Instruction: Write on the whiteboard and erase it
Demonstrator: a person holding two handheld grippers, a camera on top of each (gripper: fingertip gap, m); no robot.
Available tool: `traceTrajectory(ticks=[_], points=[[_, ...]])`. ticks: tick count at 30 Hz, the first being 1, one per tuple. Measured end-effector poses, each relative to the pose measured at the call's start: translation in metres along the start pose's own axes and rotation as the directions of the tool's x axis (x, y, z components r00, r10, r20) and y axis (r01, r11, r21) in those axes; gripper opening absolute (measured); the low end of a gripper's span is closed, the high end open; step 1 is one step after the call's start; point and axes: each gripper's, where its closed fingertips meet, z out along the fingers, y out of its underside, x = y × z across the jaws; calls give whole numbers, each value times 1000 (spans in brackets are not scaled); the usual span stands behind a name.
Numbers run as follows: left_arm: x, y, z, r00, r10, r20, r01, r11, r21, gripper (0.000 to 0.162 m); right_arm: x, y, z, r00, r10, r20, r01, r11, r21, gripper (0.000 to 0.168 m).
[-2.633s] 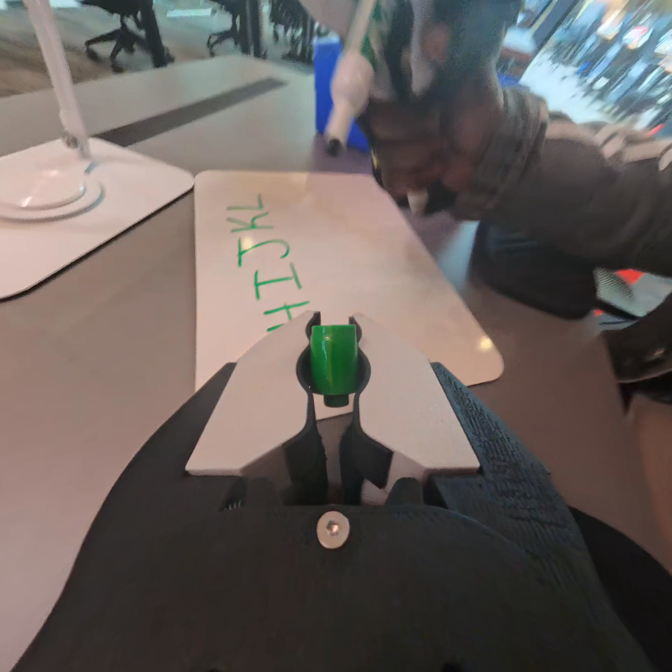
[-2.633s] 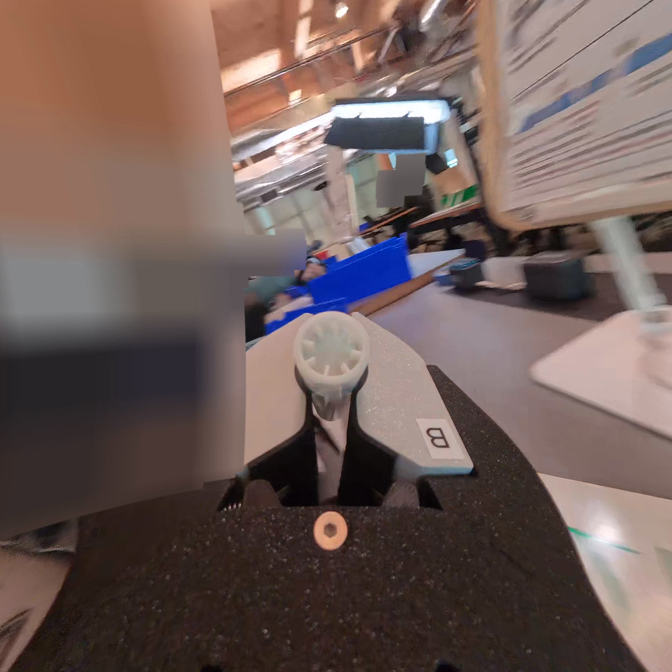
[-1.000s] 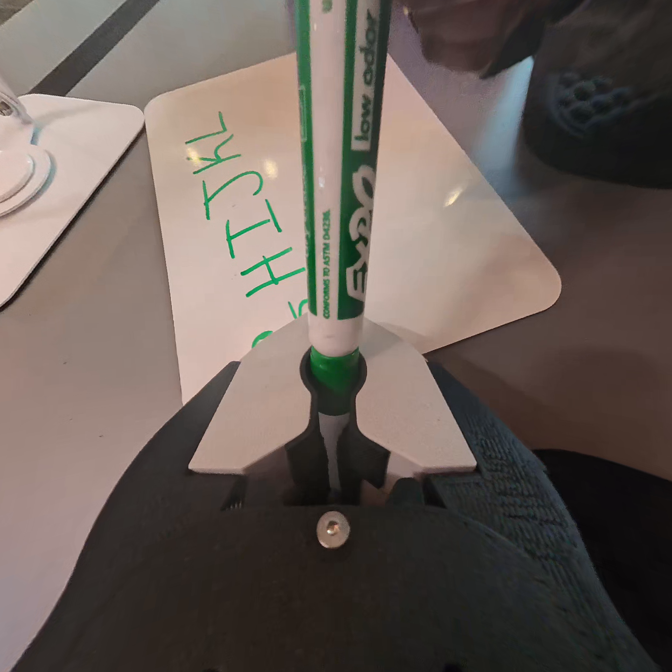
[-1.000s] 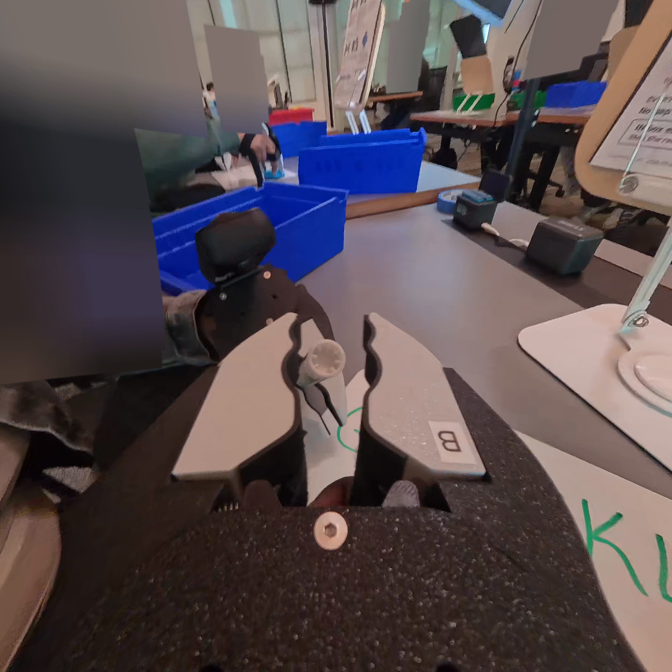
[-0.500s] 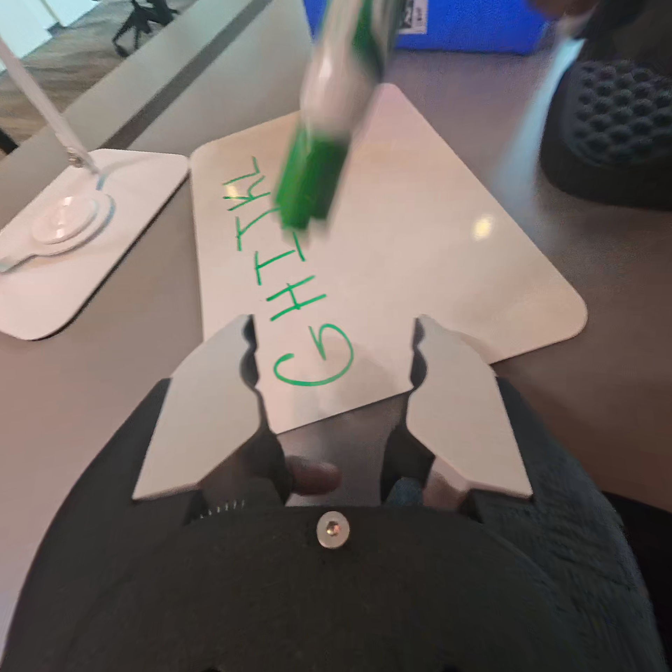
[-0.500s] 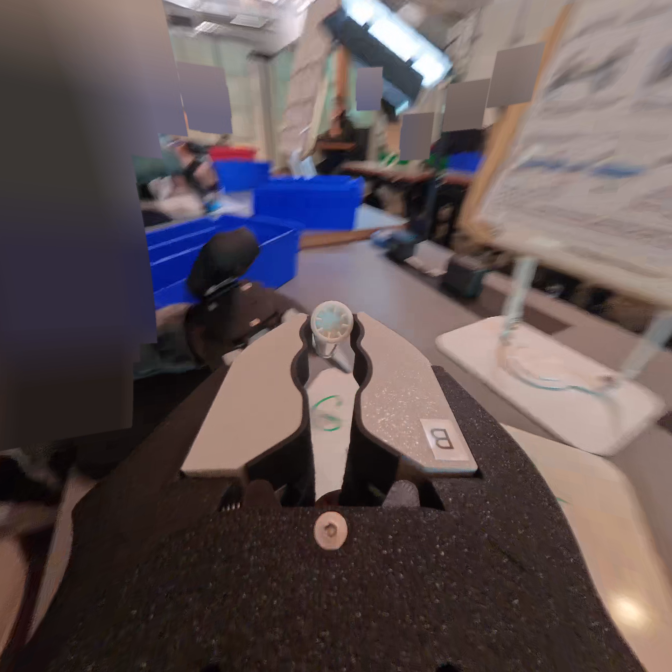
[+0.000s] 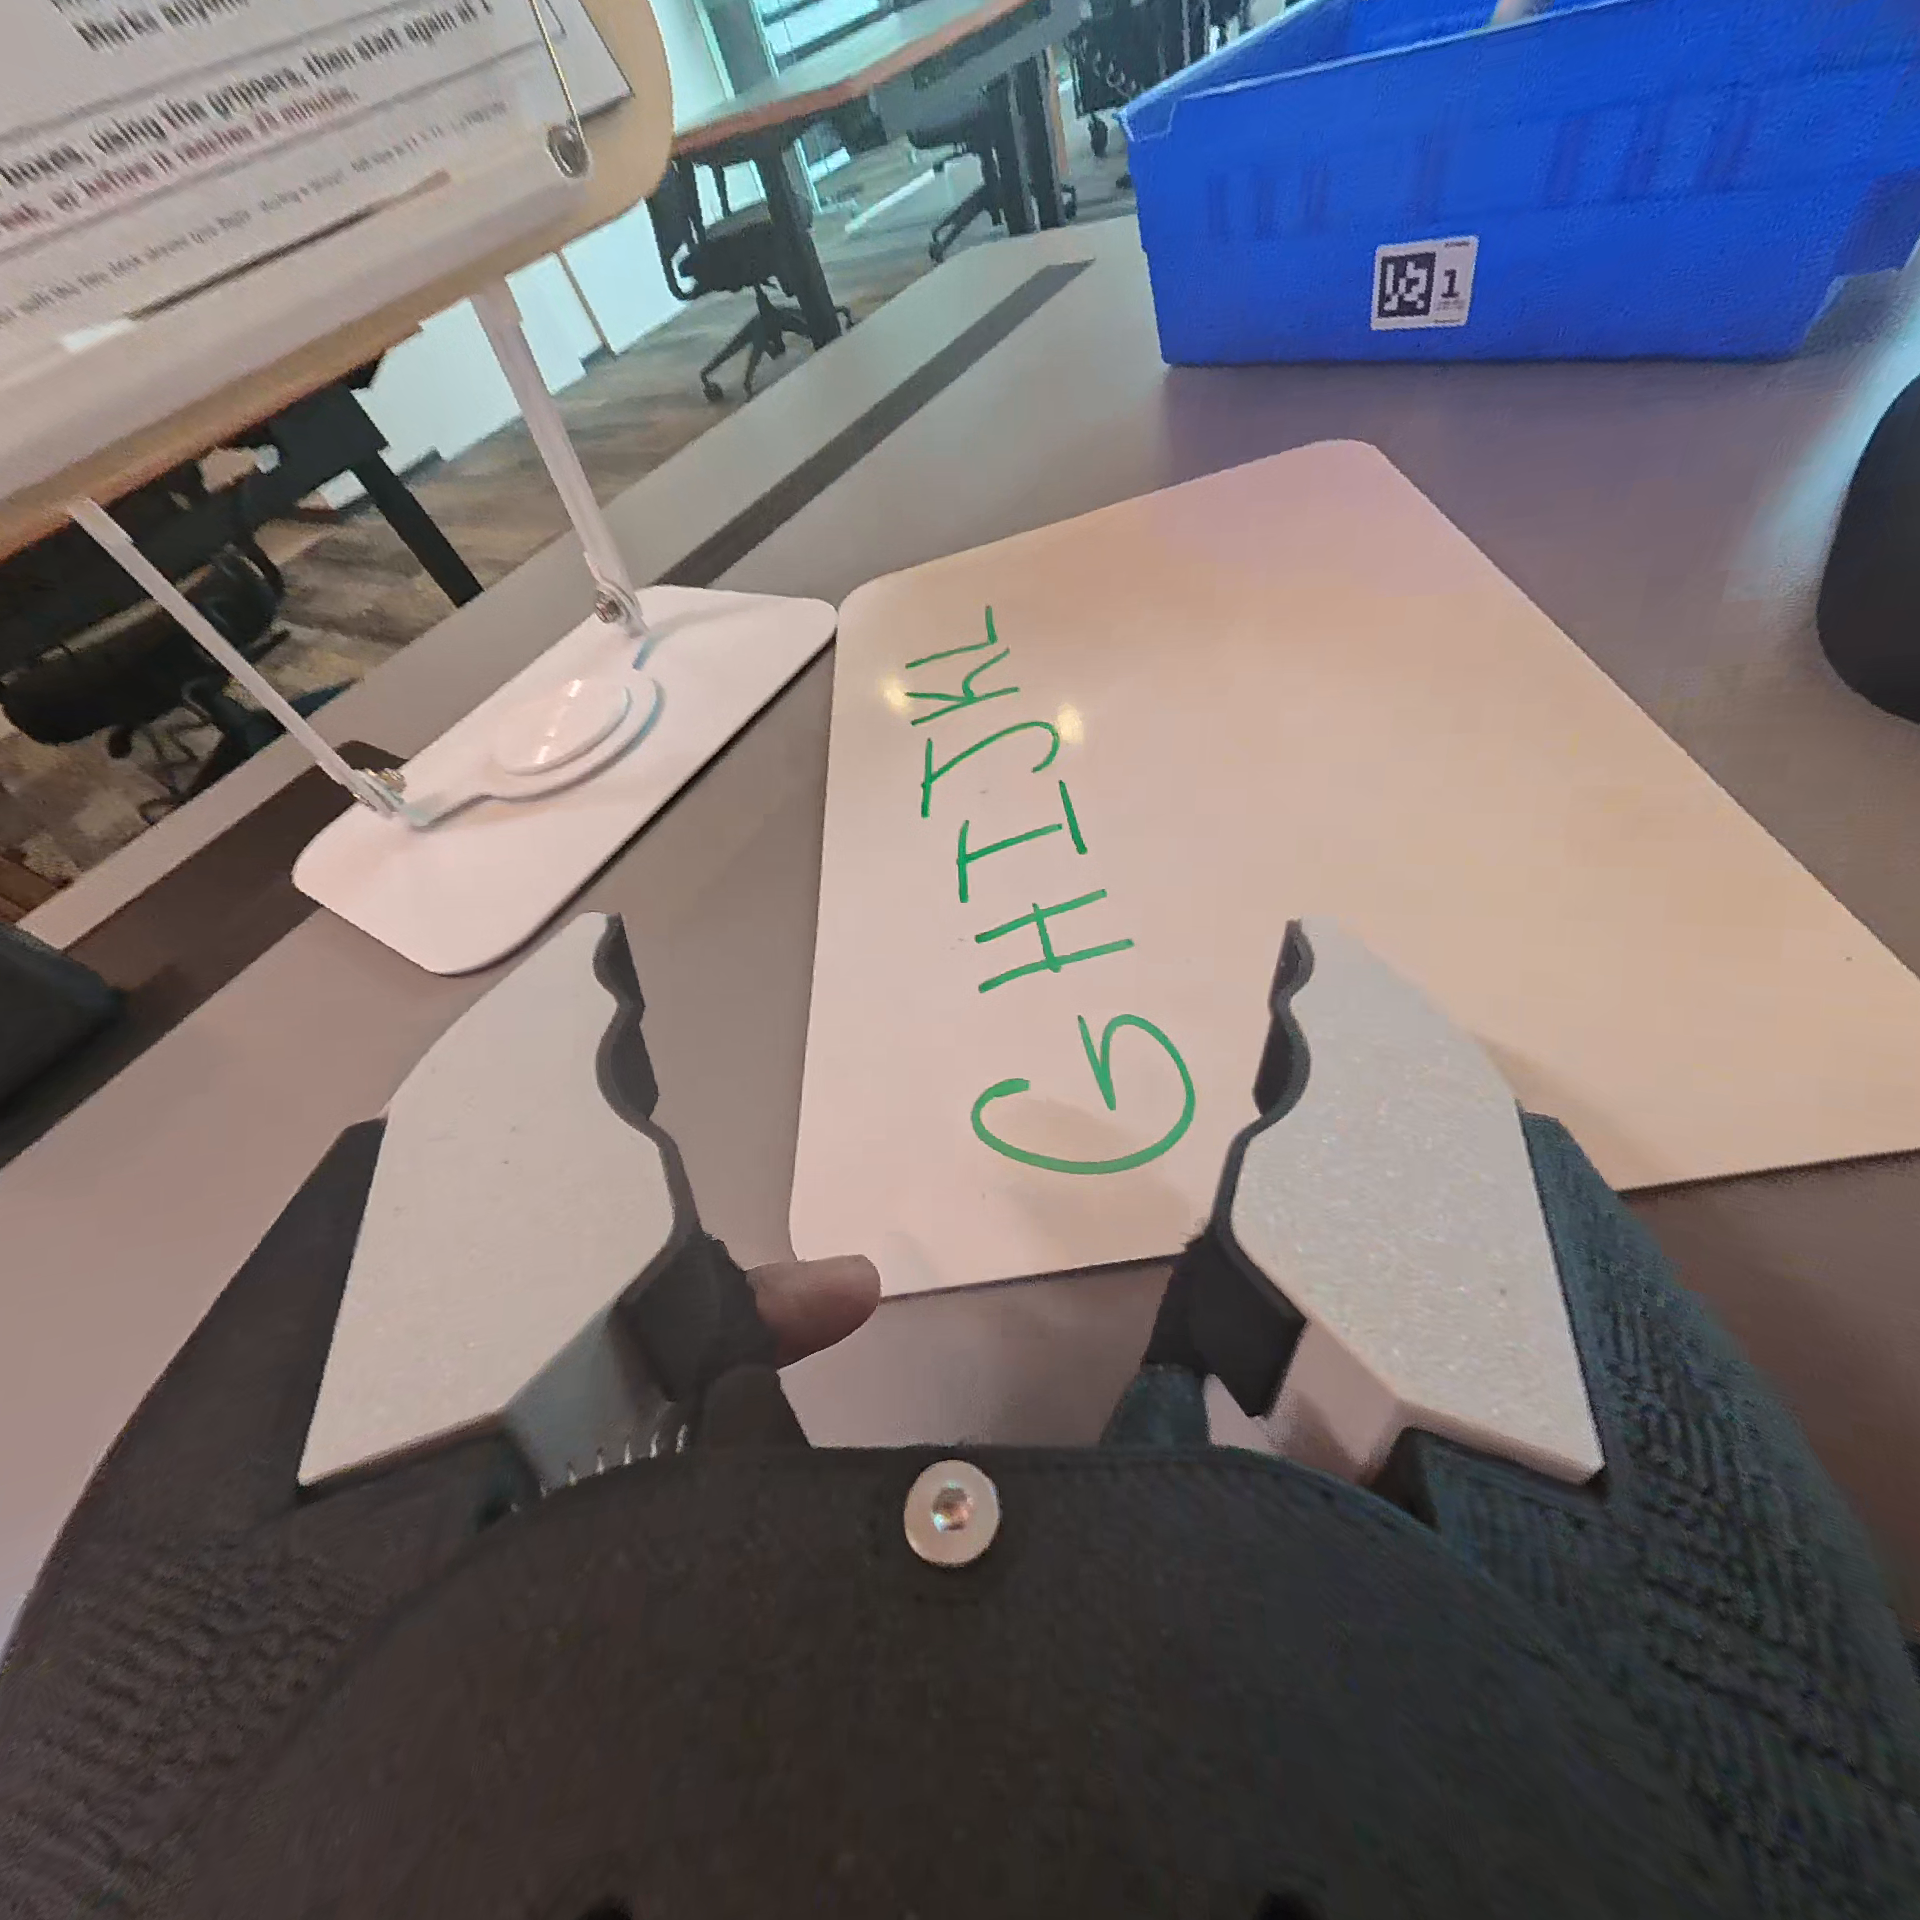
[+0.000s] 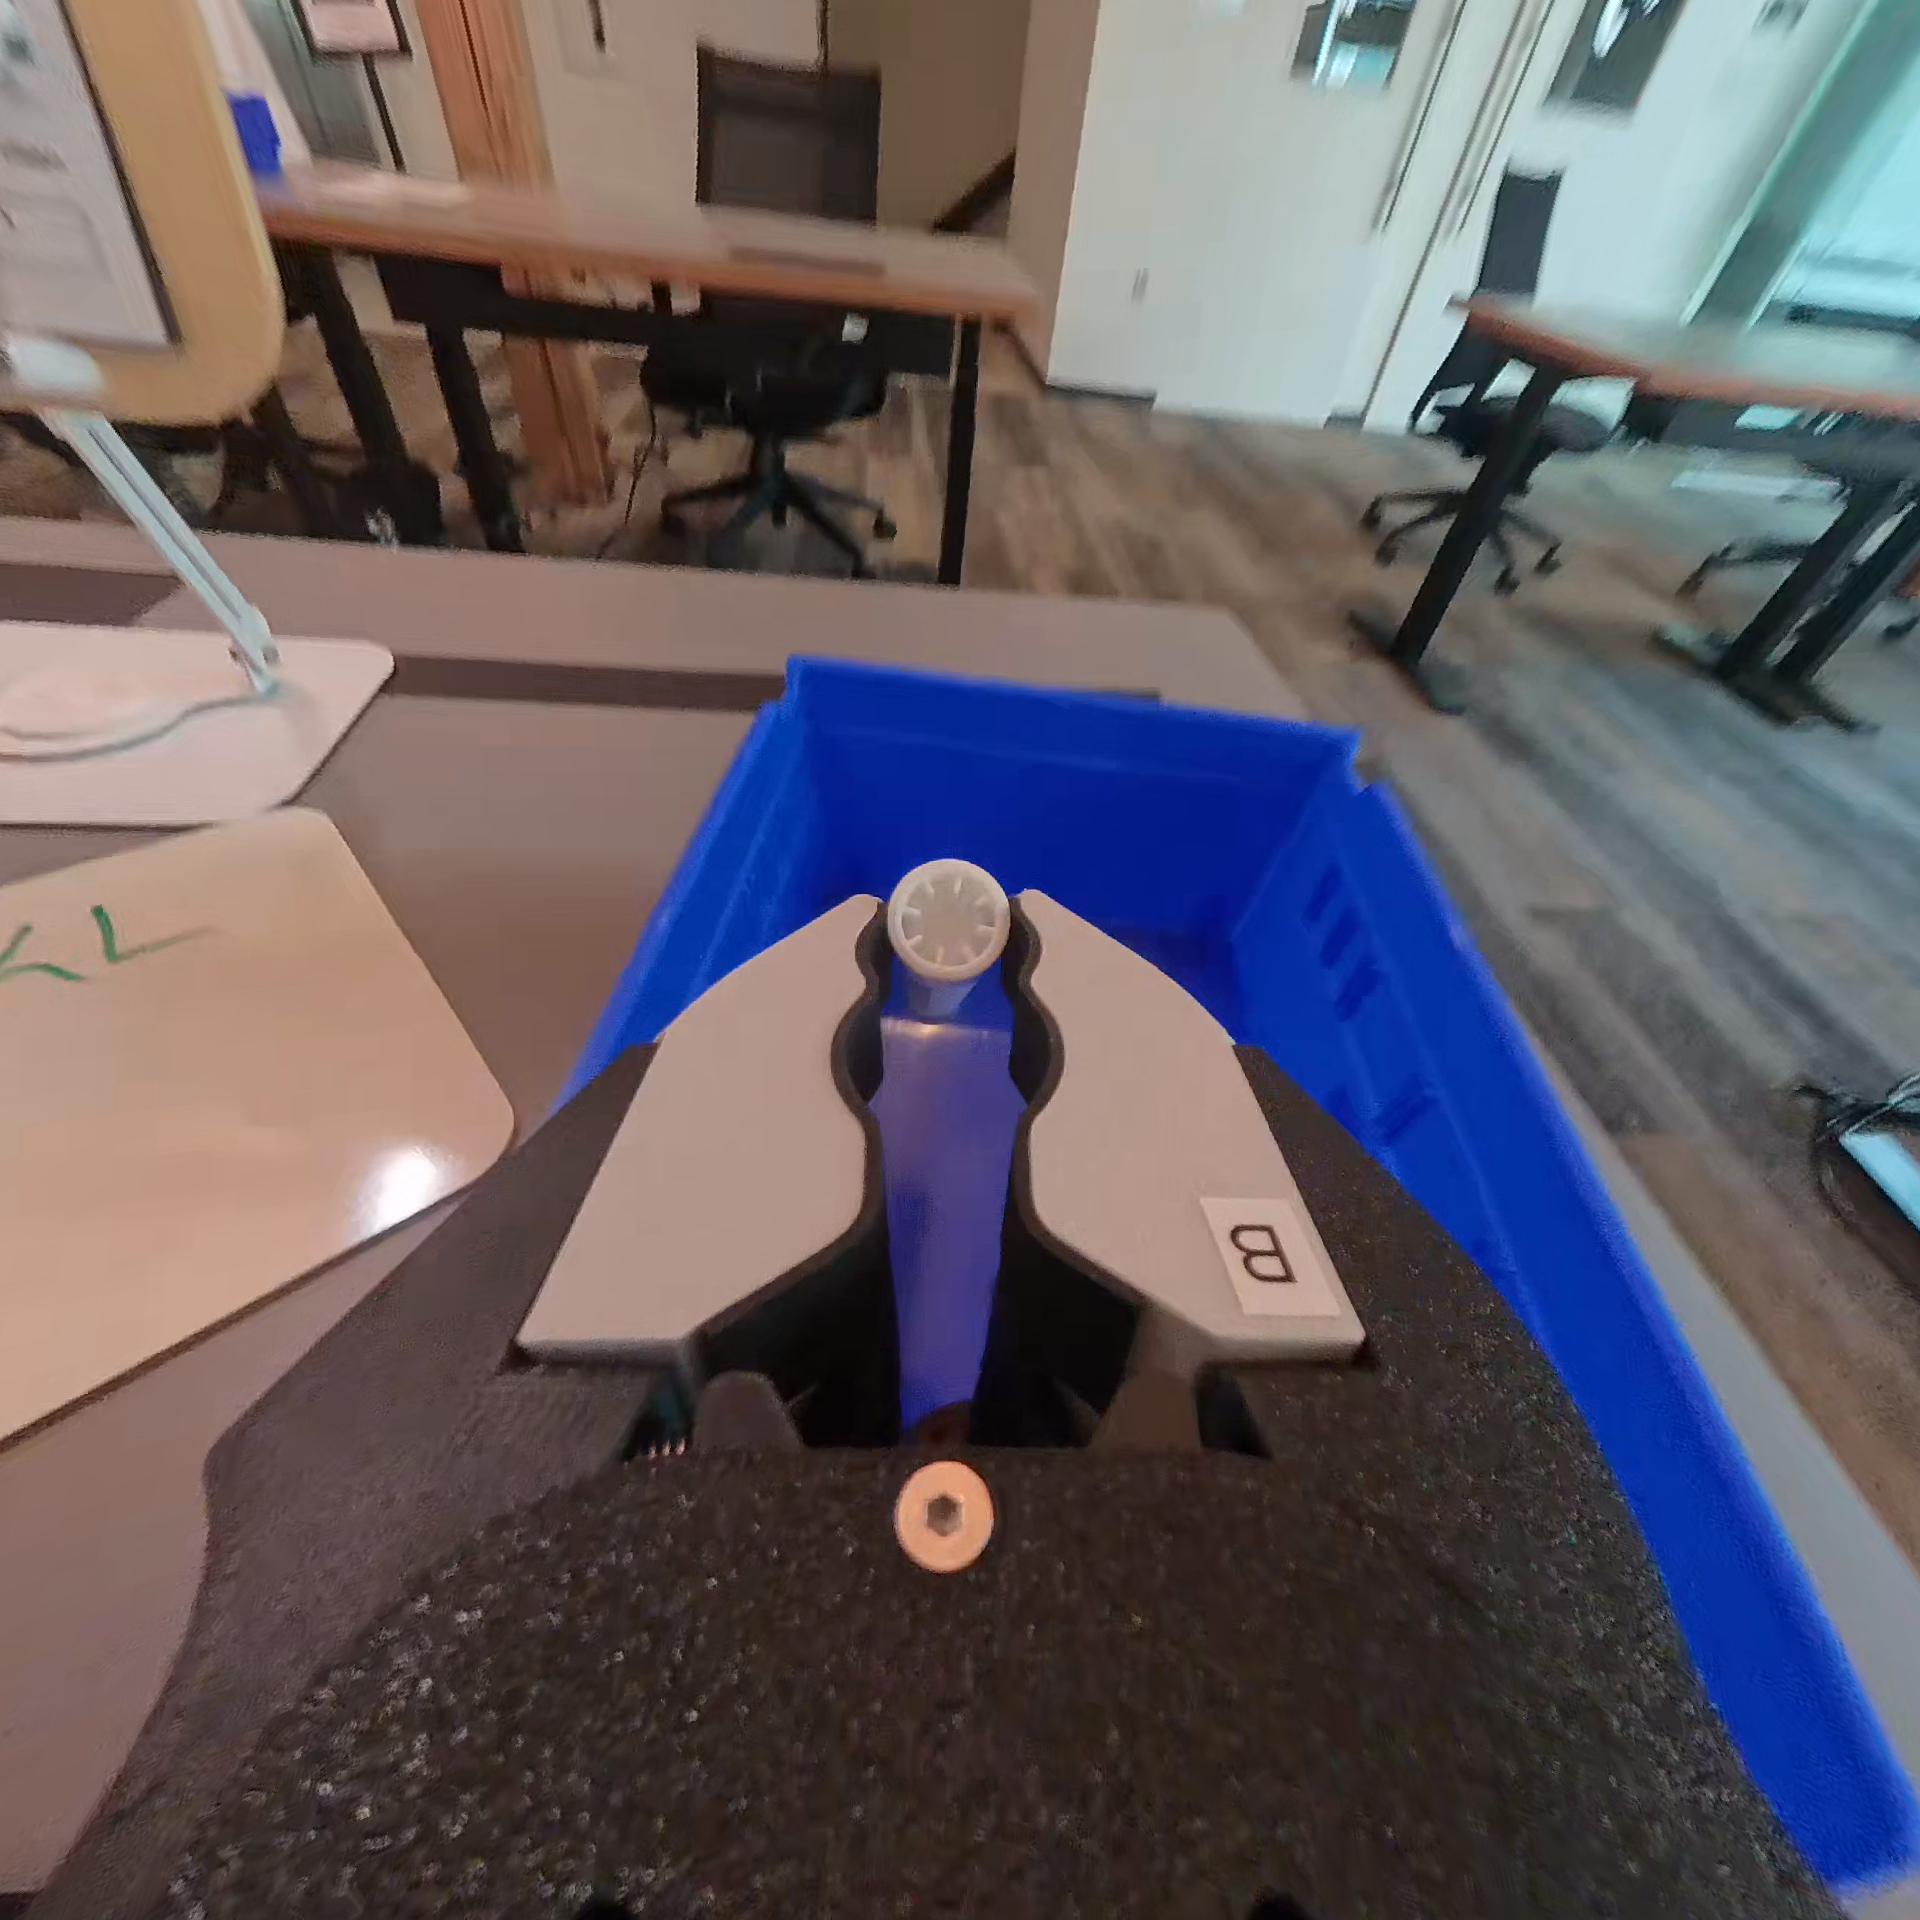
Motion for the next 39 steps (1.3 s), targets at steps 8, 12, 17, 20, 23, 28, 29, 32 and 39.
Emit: traceTrajectory(ticks=[8,12,17,20,23,28,29,32,39], points=[[-3,-3,-2,1000,9,14,-9,999,35,105,-11,69,18,994,70,79,-40,941,-337,21],[1,1,-1,1000,7,-8,-7,1000,11,101,-24,110,2,990,61,125,19,832,-554,21],[5,0,0,999,29,-14,-30,1000,-1,97,-28,107,0,986,88,144,6,835,-551,25],[4,-8,-5,1000,23,-5,-23,999,30,96,-21,72,-7,983,136,121,-80,921,-382,35],[1,-18,-14,1000,18,23,-20,998,53,95,-14,34,-26,983,149,103,-129,975,-179,41],[14,-62,-62,997,-22,79,9,988,155,86,-9,-41,-87,987,139,81,-158,928,337,47],[16,-69,-76,995,-45,92,30,987,158,83,-11,-54,-103,987,133,87,-158,886,436,47],[17,-90,-133,988,-84,133,62,984,164,78,-21,-76,-141,991,93,93,-131,760,637,37],[-75,10,-287,753,-188,631,428,868,-252,72,-68,-76,-140,965,44,259,-206,736,644,37]])
